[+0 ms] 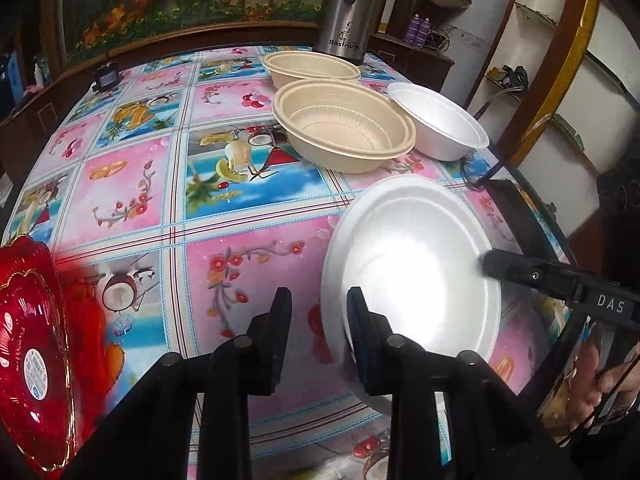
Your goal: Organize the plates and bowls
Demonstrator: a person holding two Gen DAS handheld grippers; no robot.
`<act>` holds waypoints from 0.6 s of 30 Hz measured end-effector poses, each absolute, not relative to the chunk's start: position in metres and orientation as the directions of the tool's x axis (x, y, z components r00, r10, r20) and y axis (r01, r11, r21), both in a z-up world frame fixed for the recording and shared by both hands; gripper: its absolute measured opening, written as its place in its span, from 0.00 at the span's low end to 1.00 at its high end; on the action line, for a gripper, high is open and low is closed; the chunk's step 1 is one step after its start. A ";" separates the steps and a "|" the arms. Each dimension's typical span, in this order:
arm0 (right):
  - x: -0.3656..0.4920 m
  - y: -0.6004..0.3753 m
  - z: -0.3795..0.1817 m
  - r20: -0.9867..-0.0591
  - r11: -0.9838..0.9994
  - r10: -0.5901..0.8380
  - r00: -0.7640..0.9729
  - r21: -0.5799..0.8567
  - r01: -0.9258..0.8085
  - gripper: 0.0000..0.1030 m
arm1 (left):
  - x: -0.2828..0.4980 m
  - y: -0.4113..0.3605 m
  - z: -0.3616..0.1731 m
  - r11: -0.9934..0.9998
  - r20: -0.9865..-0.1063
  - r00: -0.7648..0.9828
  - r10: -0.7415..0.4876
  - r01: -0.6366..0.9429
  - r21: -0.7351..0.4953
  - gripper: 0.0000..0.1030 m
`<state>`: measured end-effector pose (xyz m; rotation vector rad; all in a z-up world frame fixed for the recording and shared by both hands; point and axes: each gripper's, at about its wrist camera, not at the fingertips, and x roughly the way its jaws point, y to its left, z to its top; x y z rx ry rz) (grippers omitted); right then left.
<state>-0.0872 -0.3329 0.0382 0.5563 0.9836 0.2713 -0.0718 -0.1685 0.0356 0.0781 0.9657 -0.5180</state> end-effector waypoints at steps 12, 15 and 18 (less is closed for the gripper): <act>-0.086 -0.329 0.044 -0.704 0.826 0.463 0.538 0.564 0.027 0.09 | -0.077 -0.170 0.046 0.872 -0.774 0.492 -0.399 0.464 -0.154 0.11; -0.087 -0.328 0.051 -0.697 0.828 0.463 0.547 0.561 0.014 0.09 | -0.079 -0.166 0.052 0.875 -0.767 0.503 -0.399 0.458 -0.155 0.11; -0.086 -0.323 0.058 -0.692 0.832 0.464 0.553 0.555 -0.003 0.09 | -0.081 -0.159 0.058 0.880 -0.756 0.520 -0.398 0.450 -0.153 0.11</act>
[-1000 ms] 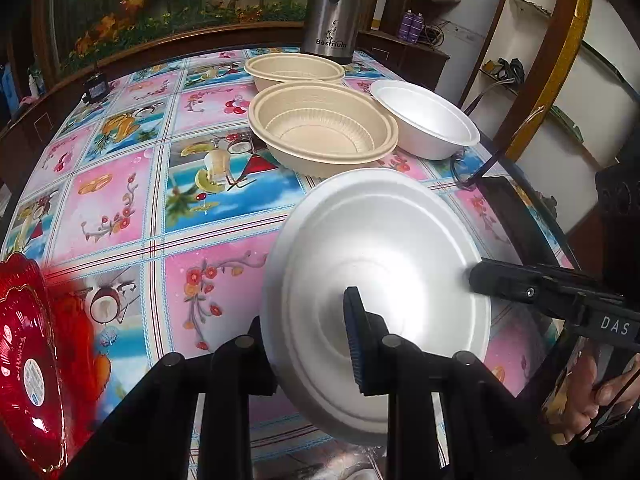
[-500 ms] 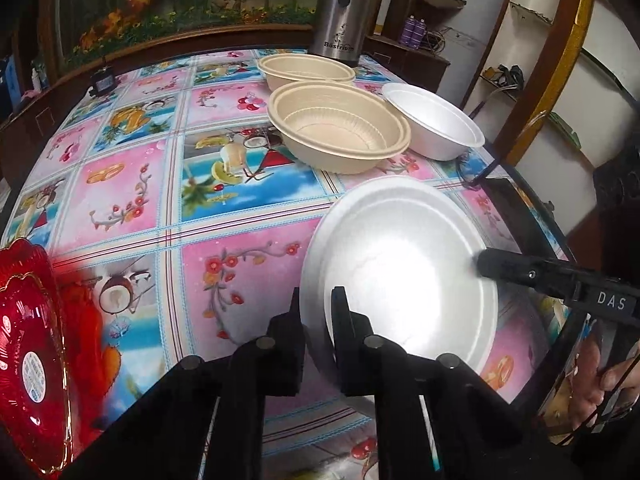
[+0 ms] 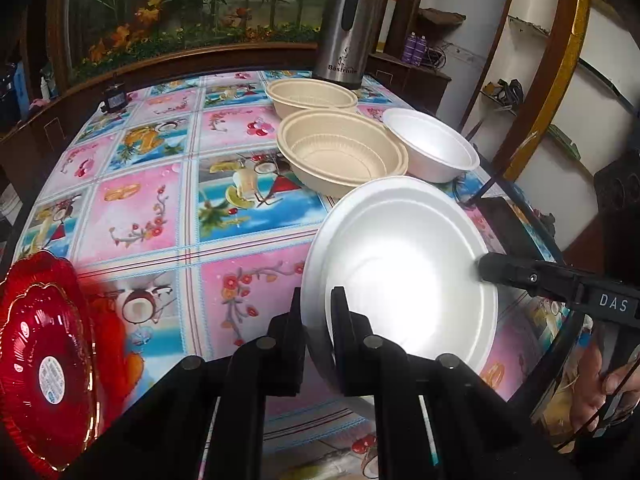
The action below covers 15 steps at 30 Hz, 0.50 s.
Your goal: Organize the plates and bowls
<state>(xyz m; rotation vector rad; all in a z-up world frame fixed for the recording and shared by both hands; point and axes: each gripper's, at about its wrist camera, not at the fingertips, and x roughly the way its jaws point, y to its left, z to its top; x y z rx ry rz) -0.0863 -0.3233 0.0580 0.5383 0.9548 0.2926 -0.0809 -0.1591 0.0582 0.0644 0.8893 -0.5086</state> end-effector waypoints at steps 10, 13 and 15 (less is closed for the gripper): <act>-0.074 -0.294 0.074 -0.685 0.832 0.494 0.536 0.552 -0.062 0.09 | -0.081 -0.120 0.077 0.905 -0.719 0.580 -0.382 0.393 -0.164 0.11; -0.064 -0.278 0.081 -0.679 0.827 0.516 0.522 0.554 -0.095 0.09 | -0.081 -0.099 0.085 0.918 -0.704 0.609 -0.367 0.359 -0.168 0.11; -0.057 -0.262 0.087 -0.679 0.828 0.527 0.511 0.546 -0.128 0.09 | -0.082 -0.081 0.091 0.928 -0.691 0.631 -0.352 0.330 -0.172 0.11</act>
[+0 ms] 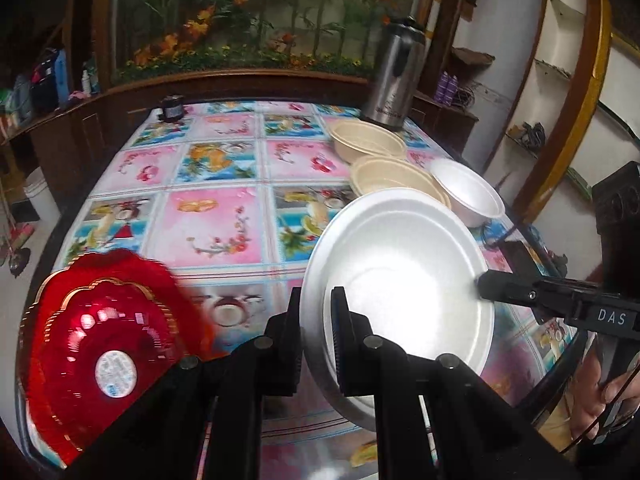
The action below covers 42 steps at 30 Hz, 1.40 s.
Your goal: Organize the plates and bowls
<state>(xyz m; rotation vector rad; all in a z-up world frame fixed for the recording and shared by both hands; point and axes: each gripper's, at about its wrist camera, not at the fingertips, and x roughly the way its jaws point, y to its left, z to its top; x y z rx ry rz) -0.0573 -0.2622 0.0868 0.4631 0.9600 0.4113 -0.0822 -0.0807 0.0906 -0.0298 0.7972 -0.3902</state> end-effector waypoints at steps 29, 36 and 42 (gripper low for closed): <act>0.025 -0.049 0.047 -0.763 0.790 0.597 0.246 0.508 -0.343 0.10 | -0.089 0.104 0.052 0.966 -0.723 0.676 -0.144 -0.063 -0.251 0.11; 0.030 -0.043 0.039 -0.773 0.796 0.588 0.236 0.503 -0.337 0.10 | -0.087 0.108 0.046 0.961 -0.729 0.670 -0.143 -0.083 -0.265 0.14; 0.032 -0.045 0.038 -0.768 0.795 0.592 0.245 0.508 -0.332 0.11 | -0.089 0.112 0.048 0.958 -0.725 0.676 -0.130 -0.103 -0.268 0.34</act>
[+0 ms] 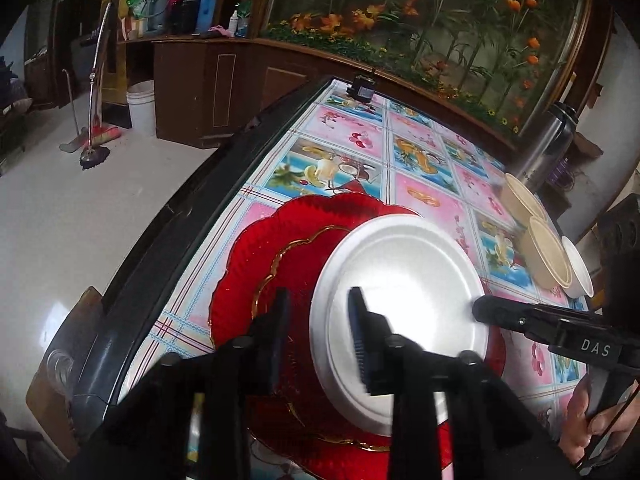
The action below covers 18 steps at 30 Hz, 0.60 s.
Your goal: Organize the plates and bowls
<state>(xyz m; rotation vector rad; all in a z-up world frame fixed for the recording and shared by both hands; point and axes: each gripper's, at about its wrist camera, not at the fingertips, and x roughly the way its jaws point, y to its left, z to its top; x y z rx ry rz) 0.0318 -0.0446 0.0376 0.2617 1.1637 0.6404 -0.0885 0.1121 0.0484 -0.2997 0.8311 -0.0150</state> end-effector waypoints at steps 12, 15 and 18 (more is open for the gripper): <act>0.029 -0.070 0.045 -0.723 0.766 0.640 0.261 0.570 -0.298 0.13 | -0.097 0.107 0.066 0.958 -0.696 0.706 -0.126 -0.095 -0.270 0.44; 0.028 -0.077 0.049 -0.711 0.760 0.647 0.274 0.577 -0.298 0.13 | -0.097 0.101 0.071 0.963 -0.693 0.710 -0.123 -0.084 -0.257 0.47; 0.028 -0.076 0.049 -0.707 0.755 0.653 0.272 0.580 -0.306 0.13 | -0.097 0.096 0.074 0.964 -0.691 0.712 -0.123 -0.079 -0.252 0.48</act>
